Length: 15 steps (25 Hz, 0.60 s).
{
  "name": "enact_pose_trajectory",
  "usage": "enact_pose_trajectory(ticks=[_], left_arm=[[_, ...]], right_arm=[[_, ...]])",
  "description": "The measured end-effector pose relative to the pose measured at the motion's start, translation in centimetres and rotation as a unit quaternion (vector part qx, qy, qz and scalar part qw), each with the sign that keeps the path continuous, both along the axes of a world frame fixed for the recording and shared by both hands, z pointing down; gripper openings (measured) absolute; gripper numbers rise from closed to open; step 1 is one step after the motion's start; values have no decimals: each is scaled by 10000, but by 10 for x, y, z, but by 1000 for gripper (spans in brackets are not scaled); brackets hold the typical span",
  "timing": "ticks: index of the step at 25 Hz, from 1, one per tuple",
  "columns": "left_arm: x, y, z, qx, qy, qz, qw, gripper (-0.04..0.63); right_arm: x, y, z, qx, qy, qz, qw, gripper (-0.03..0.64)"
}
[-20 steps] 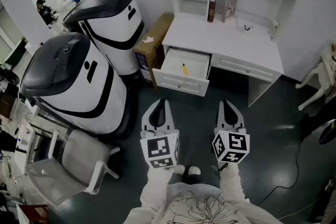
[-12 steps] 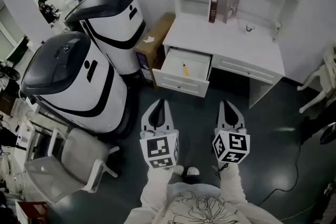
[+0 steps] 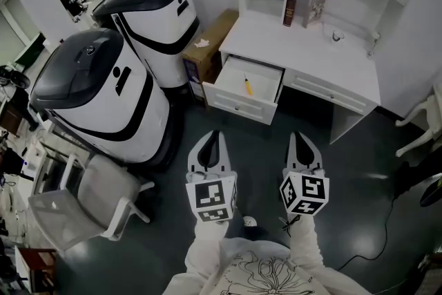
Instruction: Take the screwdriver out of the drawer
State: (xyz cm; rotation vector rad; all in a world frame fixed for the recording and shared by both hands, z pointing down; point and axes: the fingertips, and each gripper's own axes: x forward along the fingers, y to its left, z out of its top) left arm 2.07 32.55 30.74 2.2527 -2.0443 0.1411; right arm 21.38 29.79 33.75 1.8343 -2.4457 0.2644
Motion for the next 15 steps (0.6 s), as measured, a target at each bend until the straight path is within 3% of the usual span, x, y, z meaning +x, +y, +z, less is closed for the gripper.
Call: enact_pose_trajectory(ticks=[8,15], left_arm=[[-8,-24,11,-132,-6,-72,9999,11],[-19,-80,15,-143,49,24,9999,11]], right_arm=[[-7,-24,13,-145,-12,-42,9999,3],[-19,-77,16,-160,2,23,9999,3]])
